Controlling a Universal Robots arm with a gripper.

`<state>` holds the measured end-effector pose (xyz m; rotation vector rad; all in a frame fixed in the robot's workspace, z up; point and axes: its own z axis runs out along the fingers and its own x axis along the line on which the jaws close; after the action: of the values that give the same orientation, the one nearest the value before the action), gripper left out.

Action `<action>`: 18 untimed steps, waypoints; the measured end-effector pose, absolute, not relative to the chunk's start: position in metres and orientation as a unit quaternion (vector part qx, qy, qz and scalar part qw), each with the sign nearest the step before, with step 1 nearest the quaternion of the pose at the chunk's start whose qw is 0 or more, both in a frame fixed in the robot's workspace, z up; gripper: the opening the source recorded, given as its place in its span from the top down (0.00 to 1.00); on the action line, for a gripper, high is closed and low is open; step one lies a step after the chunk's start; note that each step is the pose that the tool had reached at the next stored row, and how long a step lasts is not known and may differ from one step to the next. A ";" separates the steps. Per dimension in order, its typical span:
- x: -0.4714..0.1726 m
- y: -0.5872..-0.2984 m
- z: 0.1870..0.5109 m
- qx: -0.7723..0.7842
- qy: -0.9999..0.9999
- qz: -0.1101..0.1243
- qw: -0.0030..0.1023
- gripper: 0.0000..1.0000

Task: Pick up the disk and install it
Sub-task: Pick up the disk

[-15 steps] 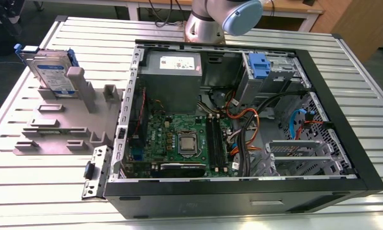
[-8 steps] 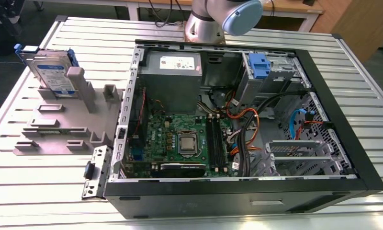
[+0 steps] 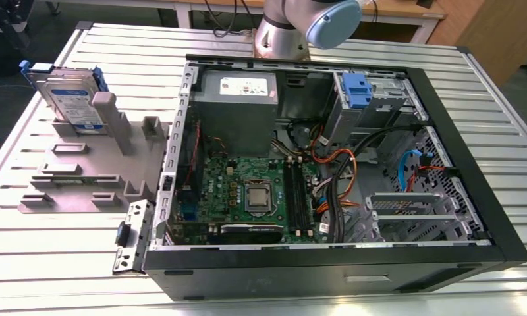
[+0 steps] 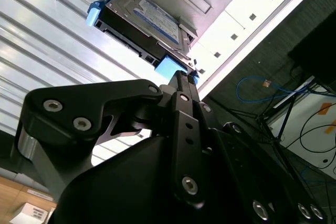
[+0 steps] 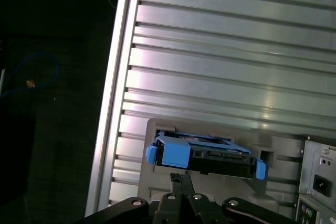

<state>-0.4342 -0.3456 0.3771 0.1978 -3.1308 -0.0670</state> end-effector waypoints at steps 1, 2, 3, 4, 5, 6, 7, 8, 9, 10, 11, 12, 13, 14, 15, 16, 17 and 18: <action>-0.434 -0.346 0.377 0.064 -0.998 -0.021 0.002 0.89; -0.434 -0.346 0.377 0.065 -0.998 -0.021 0.002 0.89; -0.434 -0.346 0.377 0.065 -0.998 -0.021 0.002 0.89; -0.434 -0.346 0.377 0.066 -0.998 -0.021 0.002 0.89; -0.434 -0.346 0.377 0.067 -0.998 -0.021 0.002 0.89; -0.434 -0.346 0.377 0.068 -0.997 -0.021 0.002 0.89; -0.434 -0.346 0.377 0.069 -0.997 -0.021 0.002 0.89; -0.434 -0.346 0.377 0.070 -0.997 -0.021 0.002 0.89; -0.434 -0.346 0.377 0.070 -0.997 -0.021 0.002 0.89; -0.434 -0.346 0.377 0.071 -0.997 -0.021 0.002 0.89; -0.434 -0.346 0.377 0.072 -0.997 -0.021 0.002 0.89; -0.434 -0.346 0.377 0.073 -0.997 -0.021 0.002 0.89; -0.434 -0.346 0.377 0.074 -0.997 -0.021 0.002 0.89; -0.434 -0.346 0.377 0.075 -0.997 -0.021 0.002 0.89; -0.434 -0.346 0.377 0.076 -0.997 -0.021 0.002 0.89; -0.434 -0.346 0.377 0.076 -0.997 -0.021 0.002 0.89; -0.434 -0.346 0.377 0.077 -0.997 -0.021 0.002 0.89; -0.434 -0.346 0.377 0.078 -0.997 -0.021 0.002 0.89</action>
<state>-0.4342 -0.3456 0.3771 0.2452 -3.1268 -0.0669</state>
